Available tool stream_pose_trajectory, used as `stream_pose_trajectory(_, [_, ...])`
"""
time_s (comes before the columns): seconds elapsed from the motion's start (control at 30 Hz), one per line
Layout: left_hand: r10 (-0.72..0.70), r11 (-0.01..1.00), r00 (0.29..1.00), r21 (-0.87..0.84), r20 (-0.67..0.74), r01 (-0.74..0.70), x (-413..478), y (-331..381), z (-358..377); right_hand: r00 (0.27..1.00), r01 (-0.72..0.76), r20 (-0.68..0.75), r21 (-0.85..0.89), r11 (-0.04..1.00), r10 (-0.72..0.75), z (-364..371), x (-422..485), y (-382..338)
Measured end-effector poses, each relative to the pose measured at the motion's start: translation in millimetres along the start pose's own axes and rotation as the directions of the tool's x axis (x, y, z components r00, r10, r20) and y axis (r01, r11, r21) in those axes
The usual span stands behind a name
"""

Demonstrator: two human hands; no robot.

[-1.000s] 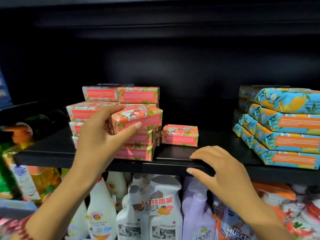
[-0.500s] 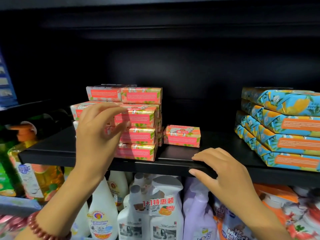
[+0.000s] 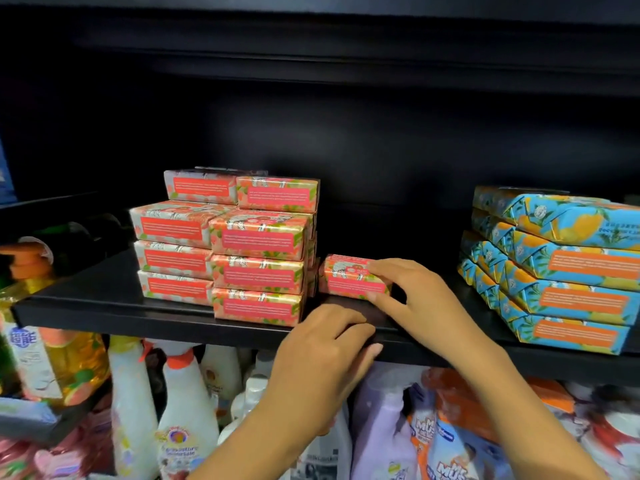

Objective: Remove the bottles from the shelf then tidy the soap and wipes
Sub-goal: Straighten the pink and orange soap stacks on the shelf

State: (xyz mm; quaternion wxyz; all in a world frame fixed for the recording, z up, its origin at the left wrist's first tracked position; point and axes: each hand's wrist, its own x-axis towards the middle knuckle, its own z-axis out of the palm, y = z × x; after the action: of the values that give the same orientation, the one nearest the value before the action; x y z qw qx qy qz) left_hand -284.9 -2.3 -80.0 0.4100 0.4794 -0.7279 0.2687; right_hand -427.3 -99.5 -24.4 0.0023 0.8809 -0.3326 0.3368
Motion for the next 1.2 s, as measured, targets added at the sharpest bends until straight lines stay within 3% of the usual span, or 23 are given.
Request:
stream_pose_trajectory(0.2, [-0.053, 0.995, 0.998, -0.081, 0.026, 0.055, -1.9, -3.9, 0.7, 0.993, -0.03, -0.11, 0.041, 0.999, 0.034, -20.7, -14.5, 1.5])
stream_pose_trajectory(0.37, [-0.075, 0.991, 0.997, -0.112, 0.017, 0.076, -1.9, -3.3, 0.0, 0.977, -0.184, 0.109, 0.012, 0.983, 0.181, -27.4, -12.9, 2.8])
stream_pose_trajectory(0.5, [-0.209, 0.957, 0.977, -0.197, 0.04, 0.213, 1.0, 2.5, -10.3, 0.989, -0.133, -0.061, 0.072, 0.988, 0.137, -27.6, -23.6, 2.9])
stream_pose_trajectory(0.57, [-0.39, 0.863, 0.919, -0.326, 0.055, 0.385, 5.3, 7.8, -18.1, 0.981, -0.066, -0.179, 0.051, 0.997, 0.074, -29.3, -33.1, 2.8])
stream_pose_trajectory(0.63, [-0.538, 0.665, 0.828, -0.525, 0.158, 0.531, 14.5, 13.2, -24.0, 0.971, 0.0, -0.239, 0.106, 0.994, 0.026, -34.5, -41.3, -0.4])
stream_pose_trajectory(0.7, [-0.573, 0.431, 0.758, -0.672, 0.312, 0.603, 26.2, 15.7, -28.3, 0.965, 0.065, -0.264, 0.186, 0.98, -0.014, -38.2, -46.5, -5.5])
stream_pose_trajectory(0.73, [-0.549, 0.374, 0.755, -0.702, 0.359, 0.606, 31.9, 15.3, -29.3, 0.962, 0.1, -0.272, 0.209, 0.973, -0.04, -38.3, -47.6, -8.5])
stream_pose_trajectory(0.8, [-0.475, 0.389, 0.795, -0.72, 0.378, 0.574, 41.6, 13.6, -29.6, 0.956, 0.148, -0.283, 0.239, 0.96, -0.077, -35.5, -48.6, -14.5])
stream_pose_trajectory(0.9, [-0.48, 0.396, 0.82, -0.758, 0.31, 0.518, 43.3, 10.4, -28.8, 0.968, 0.155, -0.235, 0.278, 0.948, -0.089, -33.4, -49.8, -15.3])
stream_pose_trajectory(1.07, [-0.456, 0.391, 0.858, -0.813, 0.237, 0.432, 34.3, 13.3, -25.8, 0.995, 0.009, -0.095, 0.397, 0.918, 0.031, -44.7, -51.0, -5.2])
stream_pose_trajectory(1.2, [-0.415, 0.41, 0.884, -0.824, 0.213, 0.391, 35.4, 14.2, -23.9, 0.974, 0.04, -0.22, 0.414, 0.91, 0.058, -44.9, -51.6, -7.6])
